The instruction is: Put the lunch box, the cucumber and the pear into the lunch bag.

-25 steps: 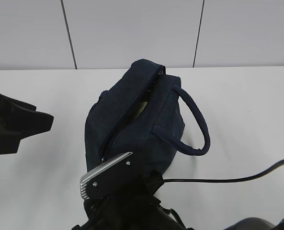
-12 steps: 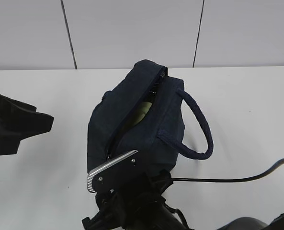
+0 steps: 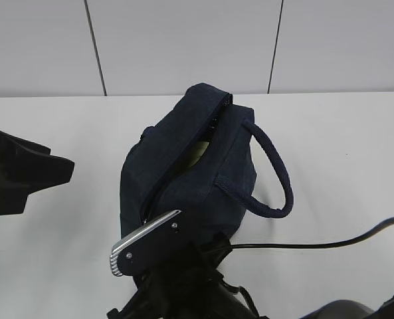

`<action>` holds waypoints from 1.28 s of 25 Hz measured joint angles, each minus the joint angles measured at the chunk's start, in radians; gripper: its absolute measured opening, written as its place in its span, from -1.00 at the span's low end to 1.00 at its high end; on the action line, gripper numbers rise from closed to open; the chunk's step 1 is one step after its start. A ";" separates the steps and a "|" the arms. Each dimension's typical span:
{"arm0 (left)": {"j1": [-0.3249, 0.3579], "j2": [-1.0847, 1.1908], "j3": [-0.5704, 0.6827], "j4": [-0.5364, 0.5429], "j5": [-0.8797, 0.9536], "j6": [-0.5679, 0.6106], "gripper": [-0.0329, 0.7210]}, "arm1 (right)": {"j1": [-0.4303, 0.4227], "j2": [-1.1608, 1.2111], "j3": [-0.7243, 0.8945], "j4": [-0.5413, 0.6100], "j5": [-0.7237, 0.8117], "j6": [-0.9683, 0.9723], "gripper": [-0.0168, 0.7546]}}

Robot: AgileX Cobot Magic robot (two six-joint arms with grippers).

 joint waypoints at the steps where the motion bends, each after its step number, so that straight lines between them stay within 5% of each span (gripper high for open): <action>1: 0.000 0.000 0.000 0.000 0.000 0.000 -0.15 | 0.000 0.000 0.000 -0.007 0.000 0.000 -0.35; 8: 0.000 0.000 0.000 0.000 0.000 0.000 -0.15 | 0.000 -0.002 0.000 0.000 0.002 0.000 -0.38; 14: 0.000 0.000 0.000 0.000 0.000 0.000 -0.15 | 0.003 -0.007 0.000 0.022 0.004 0.000 -0.70; 15: 0.000 0.000 0.000 0.000 0.000 0.000 -0.15 | 0.003 -0.017 0.000 0.024 0.013 -0.002 -0.93; 26: 0.000 0.000 0.000 0.000 -0.001 0.000 -0.15 | 0.003 -0.151 0.000 0.024 0.147 -0.099 -0.96; 32: 0.000 0.000 0.000 0.003 -0.002 0.000 -0.16 | 0.003 -0.256 0.000 0.121 0.187 -0.261 -0.96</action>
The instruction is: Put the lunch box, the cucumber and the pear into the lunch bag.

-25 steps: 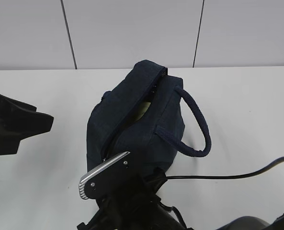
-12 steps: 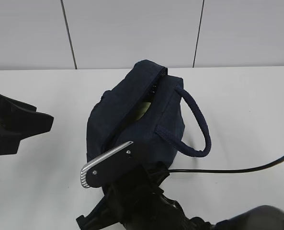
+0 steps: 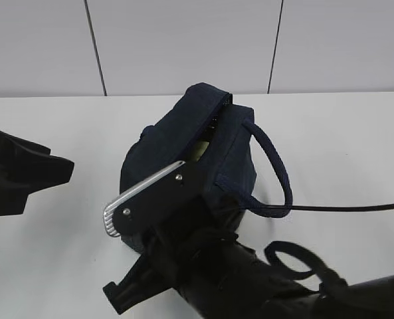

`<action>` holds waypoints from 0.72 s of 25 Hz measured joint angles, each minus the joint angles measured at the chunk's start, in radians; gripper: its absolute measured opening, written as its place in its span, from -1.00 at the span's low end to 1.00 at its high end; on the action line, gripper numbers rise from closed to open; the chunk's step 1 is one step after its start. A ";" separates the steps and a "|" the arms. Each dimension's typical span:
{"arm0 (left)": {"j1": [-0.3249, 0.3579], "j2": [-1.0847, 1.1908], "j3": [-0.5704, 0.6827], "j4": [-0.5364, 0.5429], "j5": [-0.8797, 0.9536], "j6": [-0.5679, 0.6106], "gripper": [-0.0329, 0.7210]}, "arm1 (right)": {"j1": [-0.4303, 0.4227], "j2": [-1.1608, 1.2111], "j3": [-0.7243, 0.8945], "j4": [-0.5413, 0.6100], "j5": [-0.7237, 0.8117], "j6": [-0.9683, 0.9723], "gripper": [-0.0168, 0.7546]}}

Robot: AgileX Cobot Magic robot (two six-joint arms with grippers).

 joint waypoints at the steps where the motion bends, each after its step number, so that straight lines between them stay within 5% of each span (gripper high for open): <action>1: 0.000 0.000 0.000 0.001 0.001 0.001 -0.16 | 0.000 -0.017 0.000 0.018 0.000 -0.031 -0.96; 10: 0.000 0.000 0.000 -0.043 0.033 0.086 -0.20 | 0.000 -0.142 0.002 0.158 0.008 -0.250 -0.96; 18: 0.049 0.110 0.000 -0.483 0.267 0.601 -0.20 | 0.000 -0.147 -0.052 0.281 0.026 -0.401 -0.96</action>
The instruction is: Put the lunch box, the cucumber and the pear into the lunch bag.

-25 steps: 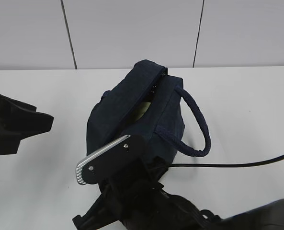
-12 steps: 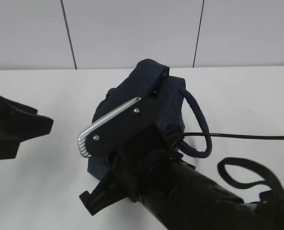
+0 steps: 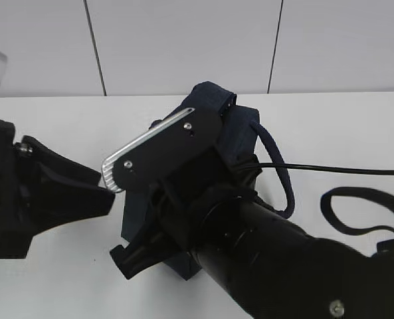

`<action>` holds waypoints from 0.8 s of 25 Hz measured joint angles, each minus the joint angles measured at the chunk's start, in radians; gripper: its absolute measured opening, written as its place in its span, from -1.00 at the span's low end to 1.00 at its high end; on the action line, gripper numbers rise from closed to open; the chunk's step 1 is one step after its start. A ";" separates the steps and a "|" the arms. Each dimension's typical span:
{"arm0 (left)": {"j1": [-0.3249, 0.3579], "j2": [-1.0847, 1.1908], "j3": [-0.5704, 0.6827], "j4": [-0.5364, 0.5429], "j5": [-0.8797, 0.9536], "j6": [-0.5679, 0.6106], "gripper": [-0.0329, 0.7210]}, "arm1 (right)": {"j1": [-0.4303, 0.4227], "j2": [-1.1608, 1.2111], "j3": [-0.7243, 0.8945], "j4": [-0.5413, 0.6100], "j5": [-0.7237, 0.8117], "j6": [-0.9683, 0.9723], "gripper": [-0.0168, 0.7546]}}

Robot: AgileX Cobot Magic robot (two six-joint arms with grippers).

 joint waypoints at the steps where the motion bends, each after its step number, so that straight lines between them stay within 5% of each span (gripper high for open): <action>1: 0.029 0.033 0.000 -0.046 0.052 0.067 -0.20 | 0.000 0.000 -0.008 0.012 0.006 -0.008 -0.96; 6: 0.167 0.147 0.000 -0.152 0.128 0.345 -0.20 | 0.000 0.000 -0.022 0.041 0.025 -0.030 -0.96; 12: 0.163 0.206 0.000 -0.231 0.092 0.655 -0.20 | 0.000 0.000 -0.022 0.048 0.058 -0.034 -0.96; 20: 0.150 0.354 -0.016 -0.302 0.028 0.753 -0.18 | 0.000 0.000 -0.022 0.052 0.069 -0.037 -0.96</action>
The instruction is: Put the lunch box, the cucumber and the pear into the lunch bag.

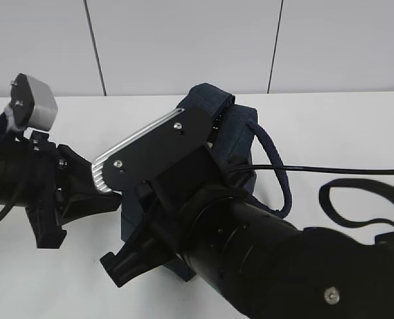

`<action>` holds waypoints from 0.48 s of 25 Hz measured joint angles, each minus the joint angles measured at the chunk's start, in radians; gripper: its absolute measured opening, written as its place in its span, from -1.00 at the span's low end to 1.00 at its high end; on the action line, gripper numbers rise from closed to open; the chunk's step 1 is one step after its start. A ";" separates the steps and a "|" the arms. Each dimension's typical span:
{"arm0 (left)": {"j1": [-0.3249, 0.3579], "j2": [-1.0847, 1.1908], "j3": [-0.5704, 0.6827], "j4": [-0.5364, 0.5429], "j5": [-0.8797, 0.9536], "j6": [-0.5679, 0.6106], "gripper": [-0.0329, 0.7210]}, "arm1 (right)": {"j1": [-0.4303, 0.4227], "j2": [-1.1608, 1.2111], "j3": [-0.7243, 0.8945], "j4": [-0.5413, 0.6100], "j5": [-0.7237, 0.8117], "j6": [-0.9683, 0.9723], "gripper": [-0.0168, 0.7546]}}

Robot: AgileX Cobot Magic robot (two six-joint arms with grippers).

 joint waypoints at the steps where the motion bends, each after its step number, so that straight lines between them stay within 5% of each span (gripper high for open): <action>1: 0.000 0.014 -0.007 -0.009 0.000 0.010 -0.18 | 0.000 0.000 0.000 0.000 0.005 0.000 -0.96; 12: -0.055 0.143 -0.082 -0.040 0.075 0.033 -0.22 | 0.000 0.000 0.000 0.002 0.009 0.000 -0.96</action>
